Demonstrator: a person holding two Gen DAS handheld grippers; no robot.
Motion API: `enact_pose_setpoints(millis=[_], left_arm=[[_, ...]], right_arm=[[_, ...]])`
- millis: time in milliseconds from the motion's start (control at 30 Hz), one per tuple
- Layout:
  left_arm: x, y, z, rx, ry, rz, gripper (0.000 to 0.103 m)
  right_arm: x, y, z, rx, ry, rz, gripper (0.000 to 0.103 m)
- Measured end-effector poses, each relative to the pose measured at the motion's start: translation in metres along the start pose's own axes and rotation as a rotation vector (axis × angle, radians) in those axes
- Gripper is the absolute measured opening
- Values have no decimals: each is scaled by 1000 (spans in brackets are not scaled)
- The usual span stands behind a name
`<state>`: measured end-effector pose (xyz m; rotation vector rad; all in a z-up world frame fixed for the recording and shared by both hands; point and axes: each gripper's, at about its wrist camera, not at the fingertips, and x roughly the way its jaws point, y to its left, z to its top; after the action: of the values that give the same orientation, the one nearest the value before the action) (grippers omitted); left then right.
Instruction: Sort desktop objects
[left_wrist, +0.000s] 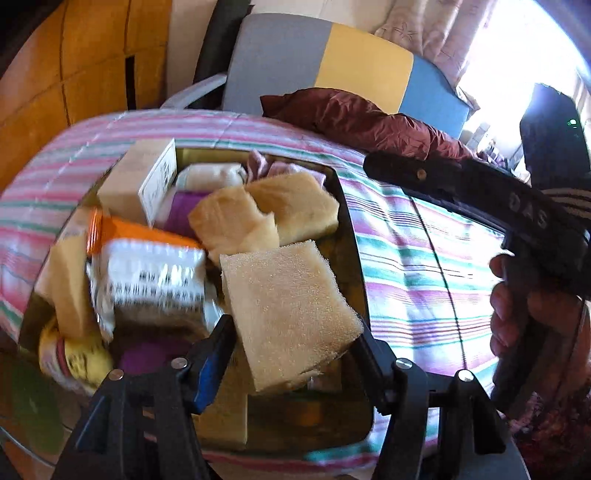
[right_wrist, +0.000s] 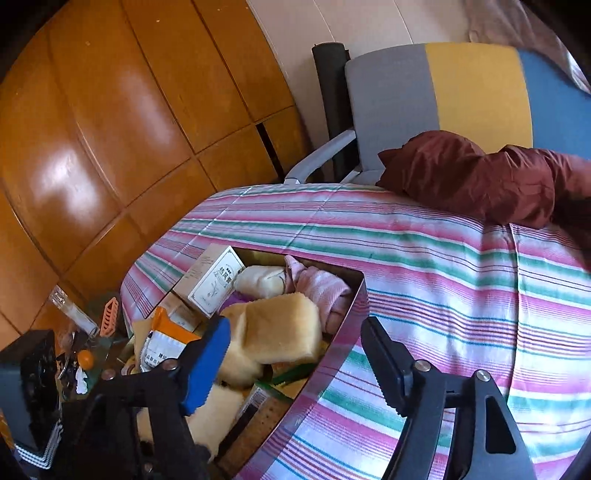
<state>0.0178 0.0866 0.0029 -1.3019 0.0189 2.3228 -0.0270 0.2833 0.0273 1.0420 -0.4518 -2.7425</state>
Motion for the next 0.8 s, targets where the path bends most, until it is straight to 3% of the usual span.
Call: enact_pose_setpoints(millis=[133,300,433,500,567,800], left_arm=[[-2,-5,7,4,-8,-39,67],[-10,1,3,-11,-3,15,72],[-23,20,0,-96,-35,-36,72],[-30,28,2,-132,-69,-38,72],[-40,37,3,-165,-111,-10,72],[-65,72,5,-287,-210,31,72]], right_arm=[[-2,1,-3,2,5,1,74],[-10,2,-7,4,2,18,74],[-15,9,-9,-28,18,23,72],[-15,20,-11,-100,42,6,52],[-13,33,-15,-174,82,-11,42],[0,66,-38,-320,243,-15,36]])
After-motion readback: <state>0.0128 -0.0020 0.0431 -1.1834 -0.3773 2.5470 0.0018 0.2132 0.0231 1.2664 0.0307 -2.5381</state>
